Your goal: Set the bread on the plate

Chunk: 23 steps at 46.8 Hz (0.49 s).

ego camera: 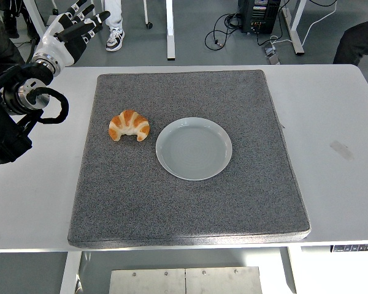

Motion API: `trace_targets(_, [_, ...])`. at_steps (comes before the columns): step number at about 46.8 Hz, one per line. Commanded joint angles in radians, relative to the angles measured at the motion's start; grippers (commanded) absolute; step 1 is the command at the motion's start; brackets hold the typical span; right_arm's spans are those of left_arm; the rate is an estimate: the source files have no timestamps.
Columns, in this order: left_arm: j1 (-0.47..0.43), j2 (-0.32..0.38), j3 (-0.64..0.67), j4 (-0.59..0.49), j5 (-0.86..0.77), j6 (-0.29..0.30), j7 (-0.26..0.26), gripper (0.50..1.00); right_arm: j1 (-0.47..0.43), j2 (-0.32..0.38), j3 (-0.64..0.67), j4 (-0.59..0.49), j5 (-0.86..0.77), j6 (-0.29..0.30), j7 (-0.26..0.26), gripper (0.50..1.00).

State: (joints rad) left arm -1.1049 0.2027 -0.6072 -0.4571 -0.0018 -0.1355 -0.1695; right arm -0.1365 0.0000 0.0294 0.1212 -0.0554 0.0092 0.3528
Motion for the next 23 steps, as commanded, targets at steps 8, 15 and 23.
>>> trace_targets(8, [-0.001,0.026,-0.008,-0.002,-0.003,-0.004,-0.004,0.986,0.000,0.000,0.000,0.000,0.000,0.000,0.000,1.000])
trace_targets(15, [-0.016,0.035,-0.078,-0.005,-0.004,-0.006,-0.002,0.986,0.000,0.000,0.000,0.000,0.000,0.000,0.000,1.000])
trace_targets(23, [-0.012,0.047,-0.140,-0.015,-0.001,0.008,0.002,0.986,0.000,0.000,0.000,0.000,0.000,0.000,0.000,1.000])
